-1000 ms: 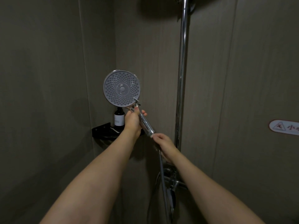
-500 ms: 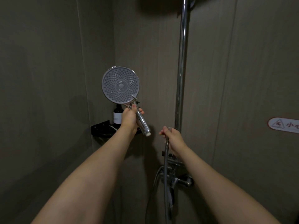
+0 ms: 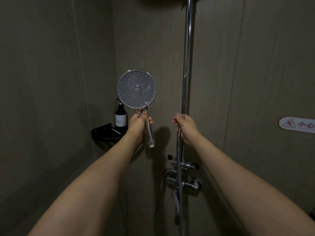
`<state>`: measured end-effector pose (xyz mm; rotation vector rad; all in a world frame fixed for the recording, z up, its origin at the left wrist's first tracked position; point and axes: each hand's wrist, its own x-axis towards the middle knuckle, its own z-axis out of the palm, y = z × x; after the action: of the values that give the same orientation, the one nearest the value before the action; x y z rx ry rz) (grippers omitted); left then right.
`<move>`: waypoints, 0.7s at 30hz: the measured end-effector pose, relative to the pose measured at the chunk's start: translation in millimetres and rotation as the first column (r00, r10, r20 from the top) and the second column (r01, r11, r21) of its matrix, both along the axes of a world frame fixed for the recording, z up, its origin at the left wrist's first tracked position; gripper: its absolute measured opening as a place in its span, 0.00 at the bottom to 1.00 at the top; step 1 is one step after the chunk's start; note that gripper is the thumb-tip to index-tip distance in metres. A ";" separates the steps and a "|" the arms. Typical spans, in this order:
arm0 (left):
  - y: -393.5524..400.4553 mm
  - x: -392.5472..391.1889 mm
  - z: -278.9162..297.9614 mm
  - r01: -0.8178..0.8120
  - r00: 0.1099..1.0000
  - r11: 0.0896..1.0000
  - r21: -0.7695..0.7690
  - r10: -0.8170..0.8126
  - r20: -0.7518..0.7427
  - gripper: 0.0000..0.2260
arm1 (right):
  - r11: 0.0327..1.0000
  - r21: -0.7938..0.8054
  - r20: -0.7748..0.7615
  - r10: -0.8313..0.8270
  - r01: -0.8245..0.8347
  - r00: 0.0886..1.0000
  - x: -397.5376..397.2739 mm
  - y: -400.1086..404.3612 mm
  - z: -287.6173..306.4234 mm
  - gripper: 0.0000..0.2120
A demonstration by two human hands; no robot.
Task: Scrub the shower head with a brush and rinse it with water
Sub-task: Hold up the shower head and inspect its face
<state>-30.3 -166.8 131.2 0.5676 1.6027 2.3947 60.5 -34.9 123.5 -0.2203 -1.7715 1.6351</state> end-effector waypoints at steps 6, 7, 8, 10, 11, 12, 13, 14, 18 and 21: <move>7.0 2.1 -11.4 -0.007 0.999 0.999 0.050 0.005 0.039 0.09 | 0.993 0.119 0.077 -0.015 0.006 0.997 10.9 11.5 3.1 0.12; 8.5 3.0 -15.0 -0.004 0.999 0.999 0.046 0.001 0.051 0.09 | 0.994 0.109 0.076 -0.026 0.018 0.997 11.8 15.3 2.5 0.12; 10.2 3.6 -17.2 -0.002 0.998 0.999 0.044 0.000 0.060 0.08 | 0.997 0.073 0.050 -0.034 0.031 0.998 12.7 18.9 6.2 0.12; 14.6 3.0 -18.6 -0.008 0.998 0.999 0.046 0.005 0.064 0.08 | 0.997 0.063 0.017 -0.047 0.046 0.999 13.3 25.5 17.8 0.11; 16.8 3.6 -18.8 -0.011 0.998 0.999 0.047 0.008 0.062 0.08 | 0.993 0.108 0.042 -0.052 0.047 0.998 13.8 27.9 18.7 0.11; 19.3 4.7 -19.4 -0.010 0.998 0.999 0.047 0.007 0.064 0.09 | 0.986 0.160 0.084 -0.057 0.043 0.995 14.2 30.2 13.5 0.12; 22.1 5.6 -20.7 -0.003 0.998 0.999 0.054 -0.001 0.070 0.10 | 0.979 0.199 0.127 -0.069 0.043 0.989 14.5 33.8 3.9 0.13; 24.9 7.1 -22.4 0.012 0.997 0.998 0.058 -0.016 0.072 0.10 | 0.976 0.214 0.169 -0.085 0.048 0.982 15.0 38.2 -7.7 0.14; 36.6 7.7 -32.6 0.086 0.995 0.996 -0.008 -0.085 0.053 0.09 | 0.966 0.249 0.268 -0.140 0.071 0.953 21.5 60.2 -36.5 0.14; 47.0 4.0 -45.5 0.128 0.990 0.991 -0.036 -0.125 0.058 0.09 | 0.925 0.380 0.383 -0.160 0.003 0.910 25.0 71.8 -46.8 0.16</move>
<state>-26.3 -119.8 85.7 0.5722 1.5396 2.2620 85.5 36.9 76.7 -0.4808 -2.3162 1.2153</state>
